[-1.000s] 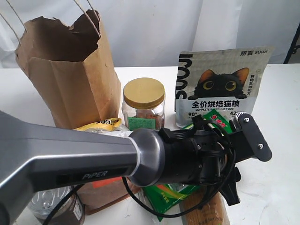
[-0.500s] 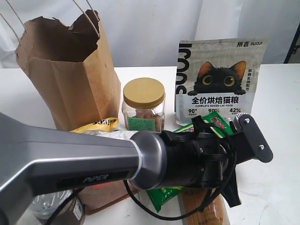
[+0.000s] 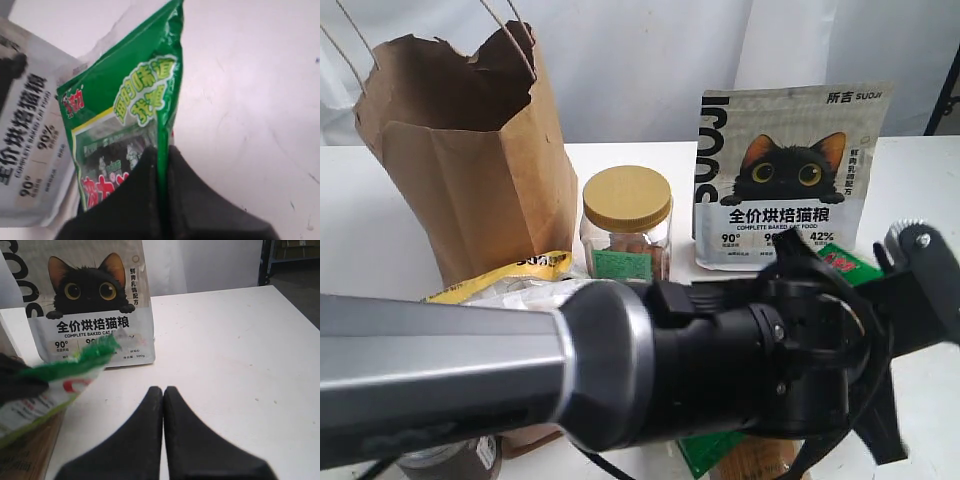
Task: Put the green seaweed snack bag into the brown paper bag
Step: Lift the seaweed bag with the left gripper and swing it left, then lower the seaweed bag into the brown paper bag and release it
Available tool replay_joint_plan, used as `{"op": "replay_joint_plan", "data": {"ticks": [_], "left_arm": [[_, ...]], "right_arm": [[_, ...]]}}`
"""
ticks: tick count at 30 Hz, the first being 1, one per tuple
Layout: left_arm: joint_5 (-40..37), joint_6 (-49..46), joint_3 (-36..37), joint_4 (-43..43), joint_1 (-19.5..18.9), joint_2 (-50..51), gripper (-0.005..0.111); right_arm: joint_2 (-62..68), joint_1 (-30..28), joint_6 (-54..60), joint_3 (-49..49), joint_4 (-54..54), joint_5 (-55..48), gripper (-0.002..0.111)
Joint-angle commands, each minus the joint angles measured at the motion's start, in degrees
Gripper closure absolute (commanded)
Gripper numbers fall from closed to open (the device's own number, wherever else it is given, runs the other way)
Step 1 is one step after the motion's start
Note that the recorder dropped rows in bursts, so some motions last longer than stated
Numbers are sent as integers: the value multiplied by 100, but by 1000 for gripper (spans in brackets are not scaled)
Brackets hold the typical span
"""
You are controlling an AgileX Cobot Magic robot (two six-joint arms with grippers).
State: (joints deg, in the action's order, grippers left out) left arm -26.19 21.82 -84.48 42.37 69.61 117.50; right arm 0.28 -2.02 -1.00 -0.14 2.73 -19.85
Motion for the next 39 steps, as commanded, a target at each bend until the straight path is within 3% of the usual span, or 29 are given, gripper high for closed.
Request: {"op": "replay_joint_plan", "data": {"ticks": [1, 13, 21, 29, 35, 39], "left_arm": [[63, 49, 10, -20, 31, -644, 107], [-125, 48, 45, 212, 31, -1632, 107], [-260, 456, 389, 1019, 31, -2109, 107], [-591, 1380, 618, 2355, 20, -2732, 107], [-380, 1504, 641, 2402, -549, -3016, 107], [314, 1570, 1020, 2371, -1067, -3541, 107]], "right_arm": [[-28, -32, 21, 14, 13, 10, 108], [-28, -32, 21, 14, 13, 10, 108], [-28, -32, 21, 14, 13, 10, 108], [-28, -32, 21, 14, 13, 10, 108], [-28, -32, 21, 14, 13, 10, 108], [-28, -32, 21, 14, 13, 10, 108]]}}
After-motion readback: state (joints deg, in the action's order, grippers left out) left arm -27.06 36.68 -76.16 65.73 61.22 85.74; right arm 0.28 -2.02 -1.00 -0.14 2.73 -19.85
